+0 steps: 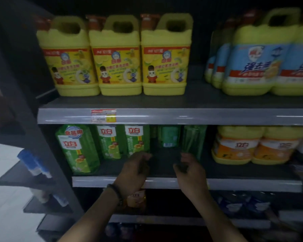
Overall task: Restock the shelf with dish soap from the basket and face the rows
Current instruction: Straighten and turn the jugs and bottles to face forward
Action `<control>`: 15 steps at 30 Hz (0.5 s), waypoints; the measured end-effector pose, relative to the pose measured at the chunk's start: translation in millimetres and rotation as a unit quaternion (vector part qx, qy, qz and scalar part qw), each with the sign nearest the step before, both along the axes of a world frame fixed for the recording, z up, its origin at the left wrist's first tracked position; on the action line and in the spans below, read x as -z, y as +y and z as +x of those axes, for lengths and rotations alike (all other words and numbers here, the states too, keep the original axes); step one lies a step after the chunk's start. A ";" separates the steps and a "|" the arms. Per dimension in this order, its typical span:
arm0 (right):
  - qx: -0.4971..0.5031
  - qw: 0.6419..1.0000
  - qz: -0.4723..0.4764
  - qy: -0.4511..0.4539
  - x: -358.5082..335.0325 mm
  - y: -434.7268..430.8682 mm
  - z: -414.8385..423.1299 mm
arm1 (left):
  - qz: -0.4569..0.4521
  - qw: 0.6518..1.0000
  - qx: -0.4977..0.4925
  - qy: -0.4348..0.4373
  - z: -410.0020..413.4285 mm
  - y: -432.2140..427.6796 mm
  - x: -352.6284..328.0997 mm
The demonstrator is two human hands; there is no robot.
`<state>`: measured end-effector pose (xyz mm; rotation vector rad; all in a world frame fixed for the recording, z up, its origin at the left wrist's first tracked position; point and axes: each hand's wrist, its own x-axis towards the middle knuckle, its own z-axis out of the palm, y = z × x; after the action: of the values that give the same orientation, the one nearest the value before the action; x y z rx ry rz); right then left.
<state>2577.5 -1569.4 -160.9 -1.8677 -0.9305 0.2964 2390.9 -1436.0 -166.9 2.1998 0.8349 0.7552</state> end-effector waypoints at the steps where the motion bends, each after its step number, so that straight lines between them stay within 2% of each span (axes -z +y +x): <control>1: 0.019 1.000 0.005 0.000 1.2 -5.9 9.6 | 0.007 1.000 0.014 0.005 14.0 -1.6 -4.2; 6: 0.070 0.997 0.015 0.029 9.6 -20.7 51.5 | -0.020 0.999 0.049 0.000 80.4 -4.5 -17.1; 9: 0.051 0.998 0.014 0.027 17.5 -15.8 68.6 | -0.046 0.996 0.067 0.025 110.5 -12.6 -29.2; 15: 0.008 1.000 0.008 0.000 13.8 -12.3 72.6 | -0.104 0.986 0.130 0.015 142.2 -27.8 -25.1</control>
<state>2650.1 -1581.7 -174.7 -1.8596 -0.9160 0.2781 2533.1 -1463.8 -141.8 2.0838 0.5967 0.4857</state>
